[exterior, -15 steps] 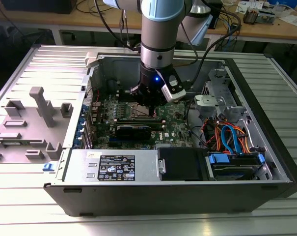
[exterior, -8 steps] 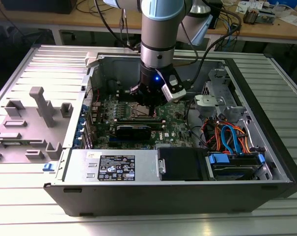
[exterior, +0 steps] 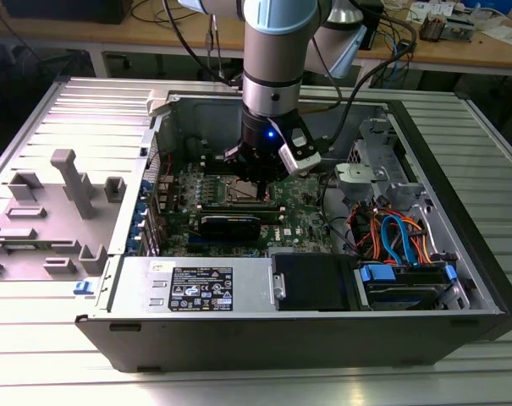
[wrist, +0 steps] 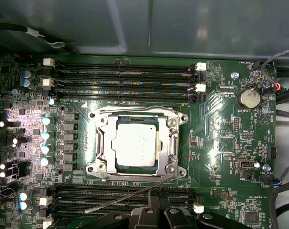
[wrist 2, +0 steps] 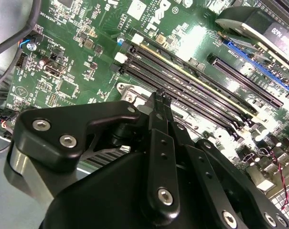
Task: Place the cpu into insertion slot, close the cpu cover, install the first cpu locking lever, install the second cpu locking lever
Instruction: 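Install the second cpu locking lever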
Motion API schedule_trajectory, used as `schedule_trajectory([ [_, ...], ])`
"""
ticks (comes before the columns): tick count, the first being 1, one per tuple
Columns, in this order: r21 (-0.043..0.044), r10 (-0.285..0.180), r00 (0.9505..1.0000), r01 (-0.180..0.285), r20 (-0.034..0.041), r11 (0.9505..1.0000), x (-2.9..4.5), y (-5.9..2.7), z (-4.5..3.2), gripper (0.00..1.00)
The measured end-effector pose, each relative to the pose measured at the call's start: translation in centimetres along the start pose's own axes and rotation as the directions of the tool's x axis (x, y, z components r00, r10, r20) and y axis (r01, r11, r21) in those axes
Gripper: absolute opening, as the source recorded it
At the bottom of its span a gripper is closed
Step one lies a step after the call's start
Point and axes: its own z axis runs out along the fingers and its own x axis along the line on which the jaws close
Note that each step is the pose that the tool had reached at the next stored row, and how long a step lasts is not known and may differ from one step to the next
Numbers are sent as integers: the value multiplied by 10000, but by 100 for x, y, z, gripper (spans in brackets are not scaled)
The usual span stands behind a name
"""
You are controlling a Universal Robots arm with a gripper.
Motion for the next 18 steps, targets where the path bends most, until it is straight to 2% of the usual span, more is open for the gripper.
schedule_trajectory([
  [10, -4, 1, 10000, -1, 0, 10000, -1, 0, -48, 11],
  [14, -6, -61, 10000, 61, 0, 10000, 142, 4, -48, 11],
  [18, -23, -95, 10000, 95, 2, 10000, 171, 5, -48, 11],
])
